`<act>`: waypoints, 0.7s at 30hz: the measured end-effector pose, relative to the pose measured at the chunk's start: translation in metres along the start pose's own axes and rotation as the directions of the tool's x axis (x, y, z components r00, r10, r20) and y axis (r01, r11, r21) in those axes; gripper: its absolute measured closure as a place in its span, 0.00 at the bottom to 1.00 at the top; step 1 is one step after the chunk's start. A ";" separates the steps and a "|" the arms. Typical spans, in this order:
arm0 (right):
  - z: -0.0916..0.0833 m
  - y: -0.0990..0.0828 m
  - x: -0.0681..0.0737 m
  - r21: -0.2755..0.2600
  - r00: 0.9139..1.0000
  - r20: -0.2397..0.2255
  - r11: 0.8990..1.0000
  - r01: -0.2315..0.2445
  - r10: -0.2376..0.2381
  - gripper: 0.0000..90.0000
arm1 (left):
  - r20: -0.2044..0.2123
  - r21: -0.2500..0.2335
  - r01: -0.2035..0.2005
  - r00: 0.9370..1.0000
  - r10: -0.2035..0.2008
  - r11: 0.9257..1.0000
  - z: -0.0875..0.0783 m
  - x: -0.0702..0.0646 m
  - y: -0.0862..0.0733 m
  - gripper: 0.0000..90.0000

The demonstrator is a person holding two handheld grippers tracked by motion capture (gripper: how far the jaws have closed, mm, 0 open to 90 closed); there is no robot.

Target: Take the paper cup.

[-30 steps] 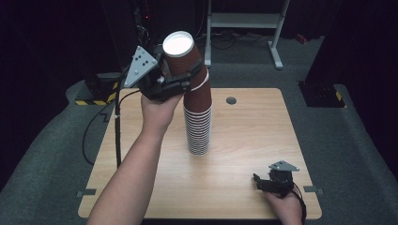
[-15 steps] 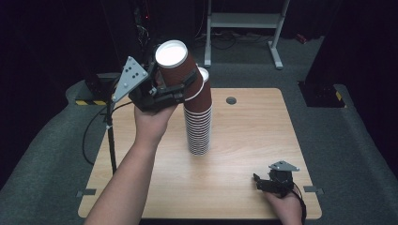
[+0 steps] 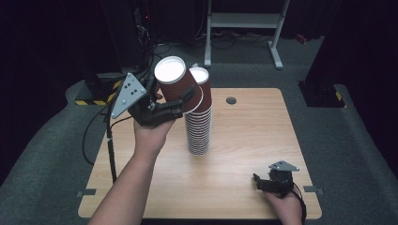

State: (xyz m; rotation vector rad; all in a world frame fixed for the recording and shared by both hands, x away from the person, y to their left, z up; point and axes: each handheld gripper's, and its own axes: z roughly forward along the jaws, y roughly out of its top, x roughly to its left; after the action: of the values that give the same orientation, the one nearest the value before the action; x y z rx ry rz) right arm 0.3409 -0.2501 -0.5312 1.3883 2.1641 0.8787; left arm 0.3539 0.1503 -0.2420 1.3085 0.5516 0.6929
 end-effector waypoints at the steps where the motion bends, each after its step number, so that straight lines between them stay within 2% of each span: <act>1: 0.000 0.000 0.000 0.000 1.000 0.000 1.000 0.000 0.000 0.15 | 0.001 0.001 0.001 1.000 -0.001 1.000 -0.001 -0.001 -0.001 0.20; 13: 0.000 0.000 0.000 0.000 1.000 0.000 1.000 0.000 0.000 0.15 | 0.024 0.029 0.011 1.000 -0.012 1.000 -0.008 -0.007 -0.022 0.20; 21: 0.000 0.000 0.000 0.000 1.000 0.000 1.000 0.000 0.000 0.15 | 0.043 0.051 0.034 0.998 -0.036 0.998 -0.012 -0.011 -0.040 0.20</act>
State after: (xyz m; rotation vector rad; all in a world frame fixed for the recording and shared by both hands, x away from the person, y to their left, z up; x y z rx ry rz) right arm 0.3409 -0.2501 -0.5312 1.3881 2.1640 0.8789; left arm 0.3435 0.1461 -0.2834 1.3551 0.5585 0.6232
